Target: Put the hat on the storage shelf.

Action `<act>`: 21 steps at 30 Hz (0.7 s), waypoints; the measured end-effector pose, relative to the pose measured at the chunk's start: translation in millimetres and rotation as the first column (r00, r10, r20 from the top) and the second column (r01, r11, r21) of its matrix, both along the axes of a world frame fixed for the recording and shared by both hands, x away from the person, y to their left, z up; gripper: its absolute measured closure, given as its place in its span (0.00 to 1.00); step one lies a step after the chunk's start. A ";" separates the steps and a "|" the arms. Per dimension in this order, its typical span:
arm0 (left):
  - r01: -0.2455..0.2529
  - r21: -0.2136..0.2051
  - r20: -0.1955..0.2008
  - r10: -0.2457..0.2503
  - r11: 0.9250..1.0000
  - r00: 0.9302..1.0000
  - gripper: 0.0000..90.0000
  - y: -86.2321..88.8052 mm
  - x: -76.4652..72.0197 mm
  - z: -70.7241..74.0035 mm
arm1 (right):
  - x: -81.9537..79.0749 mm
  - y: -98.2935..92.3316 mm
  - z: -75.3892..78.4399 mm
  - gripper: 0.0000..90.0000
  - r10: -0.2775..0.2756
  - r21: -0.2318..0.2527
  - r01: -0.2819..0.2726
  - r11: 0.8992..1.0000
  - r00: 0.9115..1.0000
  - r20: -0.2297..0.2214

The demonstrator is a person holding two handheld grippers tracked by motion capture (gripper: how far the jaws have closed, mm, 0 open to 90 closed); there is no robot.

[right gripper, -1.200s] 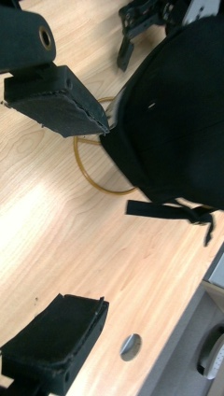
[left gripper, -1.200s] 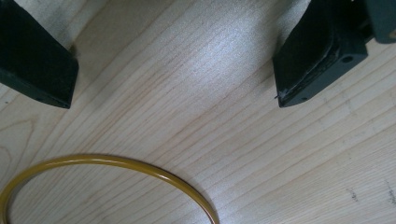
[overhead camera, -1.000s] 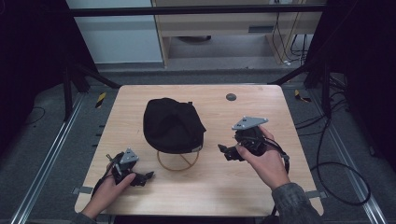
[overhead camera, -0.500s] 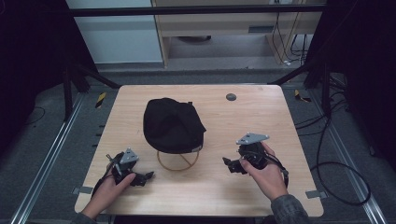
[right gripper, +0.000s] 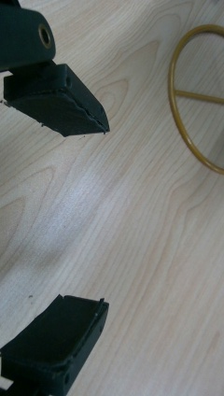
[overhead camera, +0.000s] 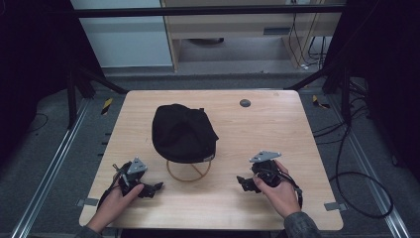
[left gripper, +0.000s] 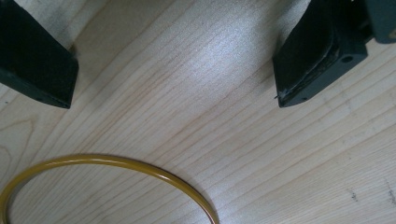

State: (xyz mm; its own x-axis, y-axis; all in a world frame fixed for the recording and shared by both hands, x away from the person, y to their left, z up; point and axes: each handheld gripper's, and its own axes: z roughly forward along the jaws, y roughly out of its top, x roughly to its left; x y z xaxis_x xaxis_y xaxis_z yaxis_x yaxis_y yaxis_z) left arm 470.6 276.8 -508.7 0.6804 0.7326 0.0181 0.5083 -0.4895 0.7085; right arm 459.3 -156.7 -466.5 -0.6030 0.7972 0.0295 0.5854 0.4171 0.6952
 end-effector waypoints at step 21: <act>0.000 0.000 0.000 0.000 1.000 1.000 0.00 0.0 0.0 0.0 | 20.6 -1.1 -27.3 0.13 -0.102 0.071 0.101 0.992 0.995 0.001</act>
